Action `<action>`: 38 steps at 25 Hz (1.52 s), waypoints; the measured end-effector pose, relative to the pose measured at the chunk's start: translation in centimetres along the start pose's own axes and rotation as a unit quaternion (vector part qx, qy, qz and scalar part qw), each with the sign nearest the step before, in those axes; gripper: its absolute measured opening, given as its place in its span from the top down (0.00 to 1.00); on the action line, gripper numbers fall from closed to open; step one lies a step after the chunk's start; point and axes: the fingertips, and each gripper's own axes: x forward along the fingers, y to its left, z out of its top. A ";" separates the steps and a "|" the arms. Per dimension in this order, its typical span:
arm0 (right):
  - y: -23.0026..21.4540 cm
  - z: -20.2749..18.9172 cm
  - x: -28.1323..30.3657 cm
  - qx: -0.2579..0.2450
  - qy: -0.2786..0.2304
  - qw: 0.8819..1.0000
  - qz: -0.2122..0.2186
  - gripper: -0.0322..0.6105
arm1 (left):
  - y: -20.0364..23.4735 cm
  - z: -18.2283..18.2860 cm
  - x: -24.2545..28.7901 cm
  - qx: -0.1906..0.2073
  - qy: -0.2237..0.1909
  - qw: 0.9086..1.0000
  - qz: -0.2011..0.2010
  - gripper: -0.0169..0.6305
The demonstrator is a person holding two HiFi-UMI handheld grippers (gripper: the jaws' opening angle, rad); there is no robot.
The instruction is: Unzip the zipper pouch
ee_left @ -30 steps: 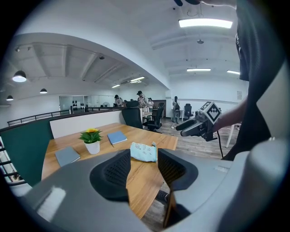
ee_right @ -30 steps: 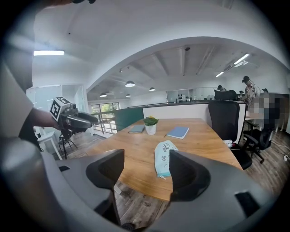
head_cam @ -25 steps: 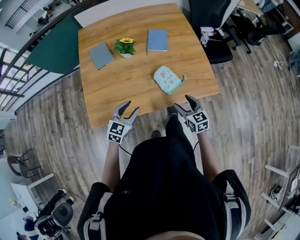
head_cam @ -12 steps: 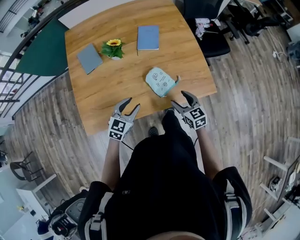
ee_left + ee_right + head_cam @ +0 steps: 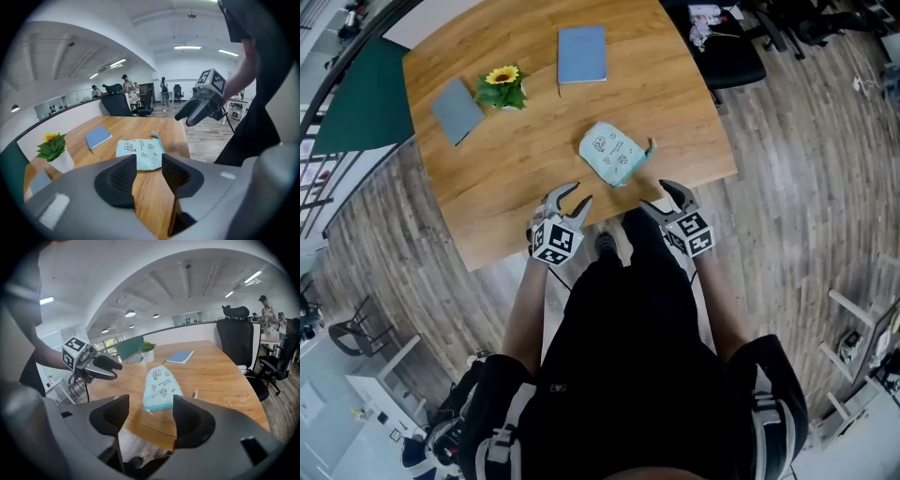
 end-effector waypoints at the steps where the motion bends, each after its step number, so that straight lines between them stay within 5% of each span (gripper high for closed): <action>1: -0.3 -0.1 0.3 0.000 0.002 1.000 0.002 0.50 | -0.2 -0.2 0.7 0.001 0.004 1.000 -0.006 0.71; 11: -1.8 -1.0 2.5 0.023 0.001 0.999 0.023 0.50 | -1.8 -2.0 5.8 0.070 0.049 0.996 -0.033 0.73; 22: -2.5 -2.9 3.2 0.064 -0.003 0.997 0.038 0.51 | -3.4 -4.4 10.3 0.186 0.096 0.974 -0.083 0.74; 38: -3.7 -4.3 2.2 0.082 0.005 0.996 0.042 0.52 | -4.6 -5.8 12.8 0.360 0.130 0.911 -0.152 0.73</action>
